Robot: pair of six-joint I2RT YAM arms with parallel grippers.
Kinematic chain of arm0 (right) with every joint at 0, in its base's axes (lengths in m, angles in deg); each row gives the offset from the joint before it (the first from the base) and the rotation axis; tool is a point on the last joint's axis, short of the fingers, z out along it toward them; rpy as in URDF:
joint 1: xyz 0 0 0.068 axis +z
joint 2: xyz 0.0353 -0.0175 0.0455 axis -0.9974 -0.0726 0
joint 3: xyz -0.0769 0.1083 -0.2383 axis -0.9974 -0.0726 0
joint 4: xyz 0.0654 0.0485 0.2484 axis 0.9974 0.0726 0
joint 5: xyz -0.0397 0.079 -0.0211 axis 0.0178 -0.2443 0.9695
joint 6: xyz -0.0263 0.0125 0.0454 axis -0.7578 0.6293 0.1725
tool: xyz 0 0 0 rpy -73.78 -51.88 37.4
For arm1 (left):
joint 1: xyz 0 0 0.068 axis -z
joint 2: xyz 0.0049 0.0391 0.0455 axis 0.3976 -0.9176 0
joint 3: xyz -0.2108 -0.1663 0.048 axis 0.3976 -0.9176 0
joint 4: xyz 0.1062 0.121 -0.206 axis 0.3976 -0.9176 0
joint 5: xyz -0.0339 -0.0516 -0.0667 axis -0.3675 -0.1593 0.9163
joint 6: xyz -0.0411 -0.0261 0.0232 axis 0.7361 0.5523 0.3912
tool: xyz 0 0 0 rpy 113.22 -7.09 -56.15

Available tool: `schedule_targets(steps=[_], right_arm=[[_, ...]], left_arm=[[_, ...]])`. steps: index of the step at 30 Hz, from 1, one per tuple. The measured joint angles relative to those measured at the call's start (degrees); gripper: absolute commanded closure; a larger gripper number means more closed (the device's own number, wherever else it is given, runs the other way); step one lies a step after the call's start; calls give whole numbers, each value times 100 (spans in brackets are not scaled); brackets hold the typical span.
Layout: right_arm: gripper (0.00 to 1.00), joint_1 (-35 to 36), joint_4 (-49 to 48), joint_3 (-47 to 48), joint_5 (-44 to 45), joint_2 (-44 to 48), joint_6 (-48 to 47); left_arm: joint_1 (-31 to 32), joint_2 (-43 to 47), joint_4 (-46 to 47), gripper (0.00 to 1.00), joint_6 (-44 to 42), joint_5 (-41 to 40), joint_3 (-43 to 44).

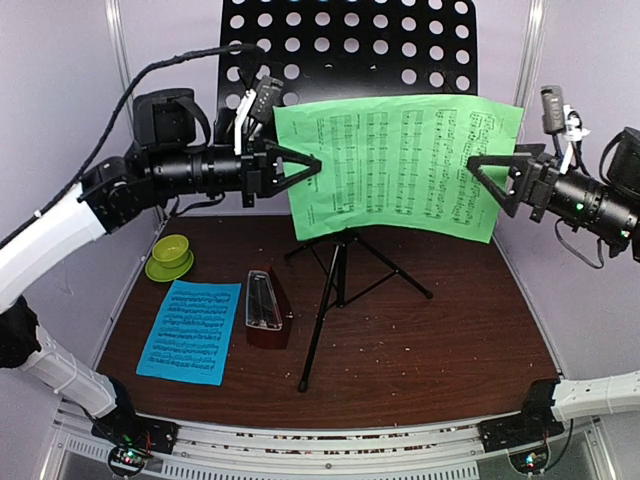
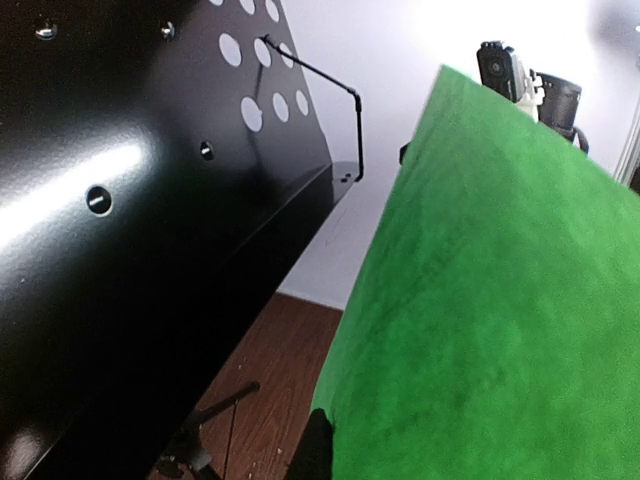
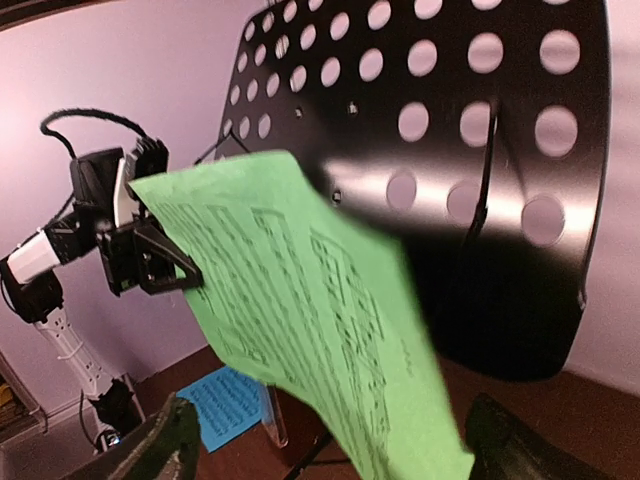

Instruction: Set up the instrument practice props

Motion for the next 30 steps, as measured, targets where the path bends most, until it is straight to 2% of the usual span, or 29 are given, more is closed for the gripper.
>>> schedule_targets(steps=[3,7,16,23,30], right_arm=[[0,-2,1054,372,-7,-341,-507],[0,-2,1816,382,20,-483,-859],[0,37,2540,841,79,-817,-1408],[12,529,2664,1384,-166,-1397,-1631],[33,1082,2927,1851,-251,-2140,-1777]], left_arm=[[-48,-125,-1285,100,-348,55,743],[-48,-326,-2446,100,-610,208,1158],[61,-1421,-4236,100,-1034,660,2144],[256,-1786,-4826,100,-1209,859,2826],[404,-1952,-5110,100,-1322,874,3060]])
